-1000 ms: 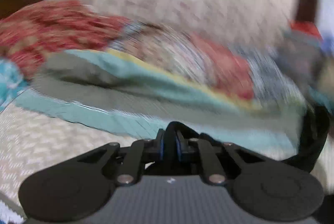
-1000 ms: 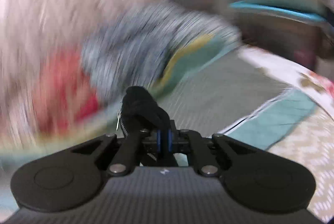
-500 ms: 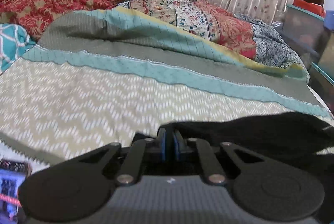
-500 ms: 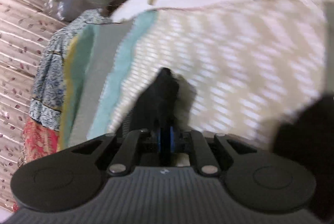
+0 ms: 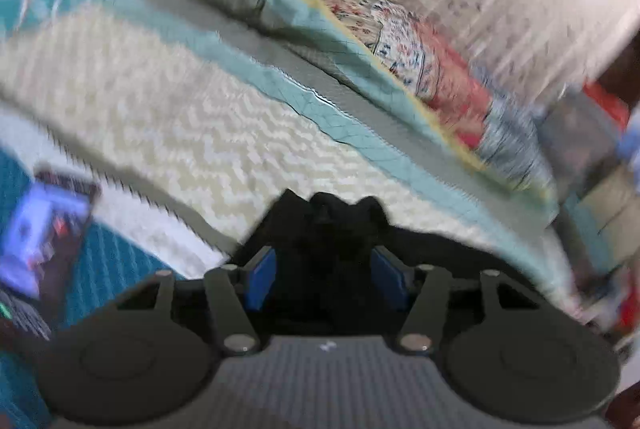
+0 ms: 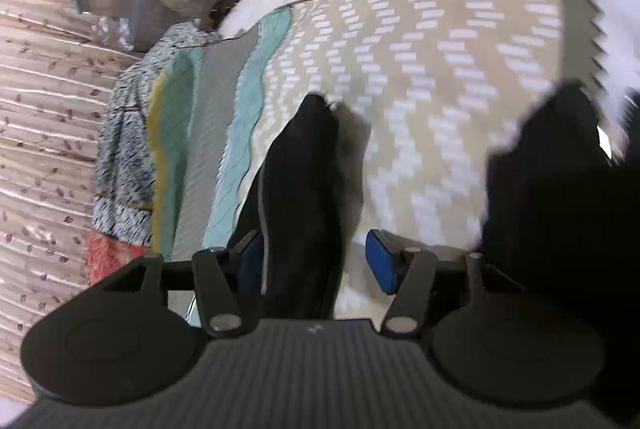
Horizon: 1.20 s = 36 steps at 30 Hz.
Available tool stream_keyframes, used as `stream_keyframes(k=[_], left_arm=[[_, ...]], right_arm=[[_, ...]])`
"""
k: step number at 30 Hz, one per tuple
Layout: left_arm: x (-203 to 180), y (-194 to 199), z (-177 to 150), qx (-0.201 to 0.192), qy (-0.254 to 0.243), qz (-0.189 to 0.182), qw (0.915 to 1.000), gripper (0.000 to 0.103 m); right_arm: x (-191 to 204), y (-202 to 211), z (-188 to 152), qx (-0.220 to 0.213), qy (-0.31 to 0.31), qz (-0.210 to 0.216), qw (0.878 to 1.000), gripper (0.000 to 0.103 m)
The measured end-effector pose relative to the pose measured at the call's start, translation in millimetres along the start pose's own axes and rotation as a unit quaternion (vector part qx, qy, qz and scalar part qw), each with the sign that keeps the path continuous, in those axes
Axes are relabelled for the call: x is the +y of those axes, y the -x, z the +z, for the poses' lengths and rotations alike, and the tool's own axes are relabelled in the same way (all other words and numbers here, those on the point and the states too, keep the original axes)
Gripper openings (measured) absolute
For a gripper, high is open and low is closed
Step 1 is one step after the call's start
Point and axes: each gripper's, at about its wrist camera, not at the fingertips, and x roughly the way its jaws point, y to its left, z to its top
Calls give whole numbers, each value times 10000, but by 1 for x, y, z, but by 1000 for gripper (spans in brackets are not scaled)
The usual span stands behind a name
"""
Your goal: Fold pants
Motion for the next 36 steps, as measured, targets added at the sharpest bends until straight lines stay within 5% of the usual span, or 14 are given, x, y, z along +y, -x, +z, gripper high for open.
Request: stream_keyframes(k=[4,6,7,9,12,15,20,22,23,24,29,32,34,36], left_arm=[[7,-1,0,157,359,-686,9969,50],[6,-11,-6,302,303,-876,9952,50],[5,-19,-11,413,244,-904,9947,50],[3,-36,-22,618,94,-771,9951,50],[15,-61,-39,1044,240,-348,9936,48],[28,-73,-56,1410,222,41,9898,36],[33,-63,-65,1306,153,-151,9912,35],[38,-61,-66,1292,171,-254,9912,35],[40,-59,-65,1281,190,-312,9911,35],[42,-58,-65,1267,215,-374,9910,35],[52,-54,-68,1184,299,-556,9910,35],[50,-53,-70,1151,243,-541,9916,36],[49,-53,-71,1132,216,-548,9918,36],[51,-52,-71,1121,220,-589,9917,36]], right_arm=[[26,34,-55,16,1244,506,9909,59],[62,40,-101,565,2526,1001,9607,59],[82,40,-125,862,3110,1178,9391,59],[131,36,-185,1475,4292,1551,8775,59],[191,21,-266,2175,5258,2148,7938,59],[239,-2,-346,2679,5771,2524,7290,59],[259,-35,-456,3400,6452,2616,6323,58],[252,-40,-482,3583,6810,2421,5910,34],[244,-38,-492,3557,7034,2230,5736,10],[235,-37,-494,3525,7230,1991,5598,10],[187,-31,-462,3841,7238,1371,5566,11],[166,-15,-458,3892,7398,1070,5382,14],[167,-1,-450,3887,7370,1126,5413,17],[179,13,-439,3769,7292,1324,5556,35]])
